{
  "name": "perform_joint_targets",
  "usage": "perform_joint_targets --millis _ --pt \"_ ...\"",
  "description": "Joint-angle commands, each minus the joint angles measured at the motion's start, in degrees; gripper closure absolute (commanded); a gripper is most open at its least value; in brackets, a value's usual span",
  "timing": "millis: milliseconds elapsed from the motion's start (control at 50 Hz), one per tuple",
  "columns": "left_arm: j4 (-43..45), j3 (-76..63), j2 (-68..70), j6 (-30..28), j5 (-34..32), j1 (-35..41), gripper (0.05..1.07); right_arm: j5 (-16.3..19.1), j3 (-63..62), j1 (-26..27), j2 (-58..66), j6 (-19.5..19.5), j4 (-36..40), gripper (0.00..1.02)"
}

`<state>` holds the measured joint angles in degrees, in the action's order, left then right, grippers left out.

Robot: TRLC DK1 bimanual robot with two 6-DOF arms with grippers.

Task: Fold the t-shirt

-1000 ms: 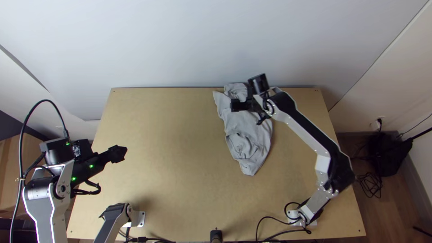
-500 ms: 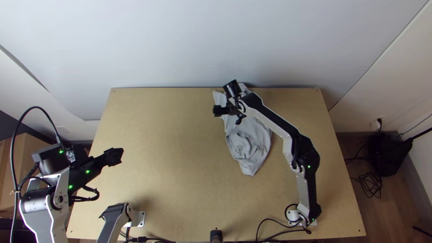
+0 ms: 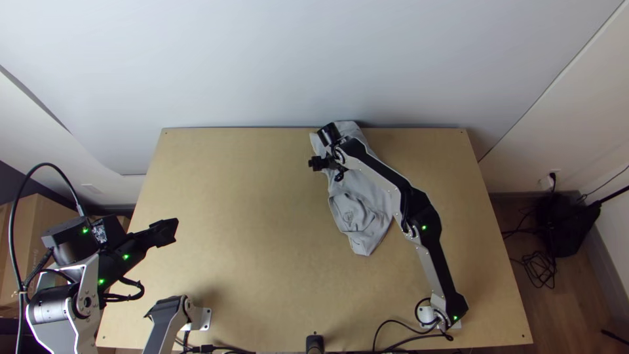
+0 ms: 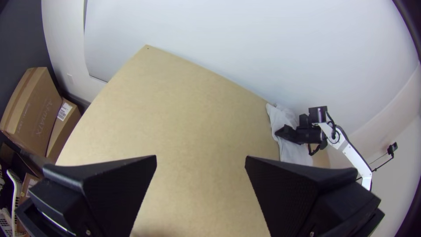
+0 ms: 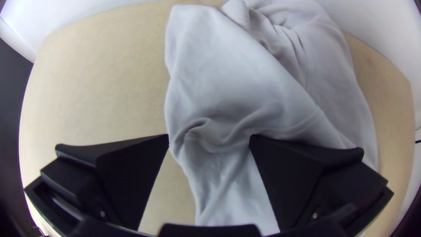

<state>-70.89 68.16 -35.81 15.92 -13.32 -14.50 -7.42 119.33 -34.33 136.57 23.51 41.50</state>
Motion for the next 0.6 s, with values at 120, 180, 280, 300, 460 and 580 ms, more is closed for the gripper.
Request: perform_joint_targets --millis 120,180,280,300,460,580 --pt "0.8 -0.3 0.8 0.7 -0.7 -0.4 0.10 -3.7 1.1 0.8 1.3 0.0 1.7 1.00" --pt "1.0 -0.9 1.0 0.7 -0.7 -0.4 0.10 -3.8 0.6 0.9 0.1 0.1 2.6 1.00" --pt "1.7 -2.1 1.4 0.2 -0.7 -0.4 0.10 -3.8 -1.6 1.5 -3.7 0.0 2.7 1.00" --pt "1.8 -2.3 1.4 0.1 -0.7 -0.3 0.10 -3.8 -2.4 1.5 -4.9 0.1 2.7 1.00" --pt "4.5 -4.5 1.7 -2.7 -0.7 0.0 0.10 -3.7 -8.9 2.1 -16.0 0.0 2.7 1.00" --pt "7.1 -7.3 2.6 -4.9 -0.7 0.7 0.10 -3.7 -15.4 2.4 -25.8 0.0 2.7 1.00"
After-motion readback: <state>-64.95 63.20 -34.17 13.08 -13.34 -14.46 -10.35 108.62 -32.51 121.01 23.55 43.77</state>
